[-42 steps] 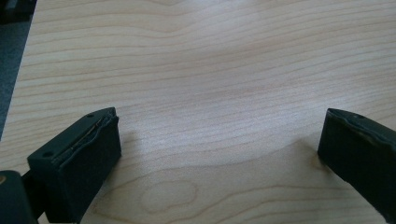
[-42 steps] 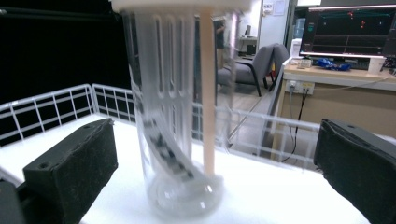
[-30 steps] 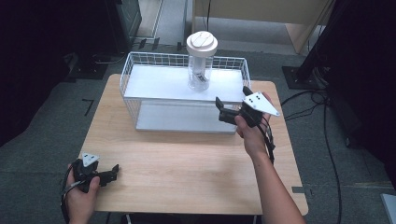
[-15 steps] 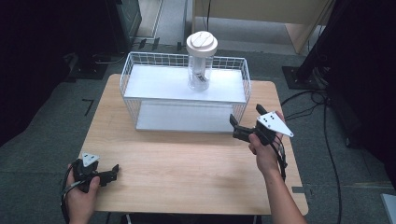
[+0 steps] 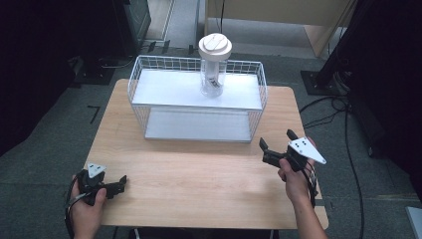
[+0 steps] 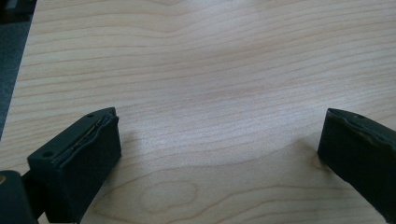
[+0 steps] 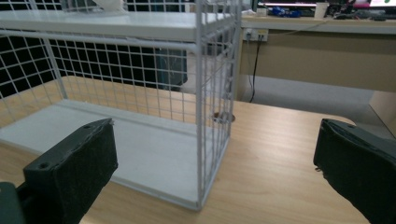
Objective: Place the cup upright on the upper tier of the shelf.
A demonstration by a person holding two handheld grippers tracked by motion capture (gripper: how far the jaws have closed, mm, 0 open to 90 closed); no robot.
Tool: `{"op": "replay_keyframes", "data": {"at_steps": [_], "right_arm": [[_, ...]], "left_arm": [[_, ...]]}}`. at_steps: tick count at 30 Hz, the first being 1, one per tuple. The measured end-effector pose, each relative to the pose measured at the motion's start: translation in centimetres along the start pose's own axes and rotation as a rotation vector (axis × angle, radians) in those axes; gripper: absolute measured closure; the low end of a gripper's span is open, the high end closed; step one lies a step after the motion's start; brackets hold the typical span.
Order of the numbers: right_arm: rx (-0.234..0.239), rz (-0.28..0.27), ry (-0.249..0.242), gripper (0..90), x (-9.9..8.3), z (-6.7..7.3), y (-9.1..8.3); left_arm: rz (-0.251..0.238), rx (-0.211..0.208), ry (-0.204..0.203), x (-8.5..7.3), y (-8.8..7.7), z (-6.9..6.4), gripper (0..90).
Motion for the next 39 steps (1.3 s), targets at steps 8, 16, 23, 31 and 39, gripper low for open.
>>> {"op": "replay_keyframes", "data": {"at_steps": [8,16,23,31,39], "right_arm": [[-0.024,0.032,0.035,0.0,-2.6,-1.2,-1.7],[-0.064,0.079,0.067,0.0,-5.8,-2.5,-3.6],[-0.092,0.127,0.091,0.0,-8.1,-3.2,-5.3],[-0.12,0.187,0.101,0.0,-10.3,-4.1,-7.1],[-0.161,0.261,0.12,0.0,-12.3,-5.2,-8.8]], "left_arm": [[0.0,0.0,-0.001,0.0,0.0,0.0,0.0],[0.0,0.0,-0.001,0.0,0.0,0.0,0.0],[0.0,0.0,-0.002,0.0,0.0,0.0,0.0],[0.0,0.0,-0.001,0.0,0.0,0.0,0.0],[0.0,0.0,-0.001,0.0,0.0,0.0,0.0]]}}
Point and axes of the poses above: each handheld gripper's, and its own axes: y roughly forward along the jaws, x roughly out of its top, z roughly to its left, the point moved 9 cm from there along y, roughly forward along the jaws, and after that the axes turned 14 degrees about x, right-handed, at the moved point
